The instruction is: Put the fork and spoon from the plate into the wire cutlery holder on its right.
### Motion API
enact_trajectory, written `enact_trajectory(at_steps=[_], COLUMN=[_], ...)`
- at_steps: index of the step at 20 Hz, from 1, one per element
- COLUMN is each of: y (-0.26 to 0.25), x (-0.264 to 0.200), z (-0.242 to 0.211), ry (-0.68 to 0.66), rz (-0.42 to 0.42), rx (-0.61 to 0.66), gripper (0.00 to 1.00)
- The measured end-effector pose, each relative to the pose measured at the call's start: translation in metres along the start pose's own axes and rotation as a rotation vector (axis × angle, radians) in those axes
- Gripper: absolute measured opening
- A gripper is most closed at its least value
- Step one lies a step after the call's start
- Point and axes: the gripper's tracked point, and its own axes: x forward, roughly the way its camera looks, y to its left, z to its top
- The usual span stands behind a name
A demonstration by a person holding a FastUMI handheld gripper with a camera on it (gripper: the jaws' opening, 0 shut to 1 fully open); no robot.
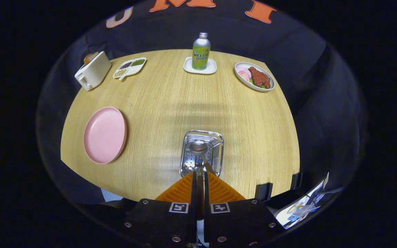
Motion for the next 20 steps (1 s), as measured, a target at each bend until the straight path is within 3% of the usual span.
enact_trajectory(at_steps=[9, 14, 16, 18, 19, 20], y=[-0.012, -0.007, 0.002, 0.012, 0.018, 0.022], x=[-0.067, -0.127, -0.155, -0.169, -0.177, -0.184], z=[0.109, 0.167, 0.19, 0.2, 0.206, 0.211], ry=[-0.413, -0.633, -0.751, -0.828, -0.865, -0.902], rz=[0.02, -0.001, 0.025, 0.054, 0.069, 0.082], rx=[0.063, 0.01, -0.02, -0.027, -0.023, -0.02], gripper=[0.09, 0.1, 0.15, 0.33, 0.46, 0.52])
